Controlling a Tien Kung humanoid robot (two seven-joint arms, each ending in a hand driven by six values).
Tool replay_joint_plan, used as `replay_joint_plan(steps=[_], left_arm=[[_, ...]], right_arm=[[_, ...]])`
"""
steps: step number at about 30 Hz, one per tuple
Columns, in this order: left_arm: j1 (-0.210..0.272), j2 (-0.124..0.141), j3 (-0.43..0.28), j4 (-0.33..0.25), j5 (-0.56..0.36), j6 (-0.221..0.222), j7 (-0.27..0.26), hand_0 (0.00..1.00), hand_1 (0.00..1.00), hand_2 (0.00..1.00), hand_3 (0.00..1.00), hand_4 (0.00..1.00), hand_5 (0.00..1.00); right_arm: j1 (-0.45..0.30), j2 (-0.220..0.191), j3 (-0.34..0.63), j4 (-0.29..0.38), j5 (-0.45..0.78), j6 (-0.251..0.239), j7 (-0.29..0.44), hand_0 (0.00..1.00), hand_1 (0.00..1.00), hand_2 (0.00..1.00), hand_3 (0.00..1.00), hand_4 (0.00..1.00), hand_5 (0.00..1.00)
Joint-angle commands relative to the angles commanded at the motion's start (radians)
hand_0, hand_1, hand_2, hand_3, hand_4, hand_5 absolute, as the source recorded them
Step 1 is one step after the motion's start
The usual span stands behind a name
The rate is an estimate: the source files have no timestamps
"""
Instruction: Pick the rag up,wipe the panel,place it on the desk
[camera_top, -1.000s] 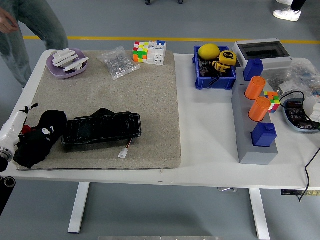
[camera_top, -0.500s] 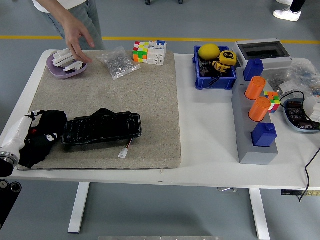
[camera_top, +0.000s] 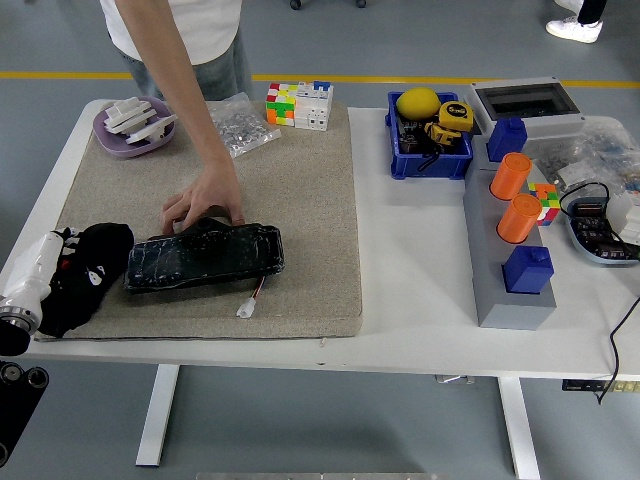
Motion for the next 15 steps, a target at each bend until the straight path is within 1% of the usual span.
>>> replay_joint_plan(steps=[1,4,11,15], left_arm=[[0.001,0.0,-0.002,-0.009,0.003,-0.001,0.005,0.225,0.162,0.544,0.514,0.1,0.002],[0.008,0.002,-0.011,-0.057,0.02,-0.007,0.029,0.225,0.162,0.544,0.514,0.1,0.002],[0.033,0.015,-0.013,-0.186,0.053,-0.038,0.111,0.216,0.146,0.541,0.512,0.098,0.002],[0.043,0.015,0.002,-0.234,0.061,-0.043,0.135,0.215,0.141,0.542,0.512,0.095,0.002]], right_arm=[[0.0,0.0,0.0,0.0,0.0,0.0,0.0,0.702,0.603,0.59,0.571,0.992,0.441],[0.0,-0.001,0.002,0.0,-0.005,0.002,-0.001,0.702,0.603,0.59,0.571,0.992,0.441],[0.003,-0.002,0.018,0.0,-0.021,0.004,0.0,0.7,0.605,0.589,0.571,0.993,0.439],[0.002,-0.002,0.017,0.0,-0.019,0.004,0.0,0.7,0.605,0.589,0.571,0.992,0.44]])
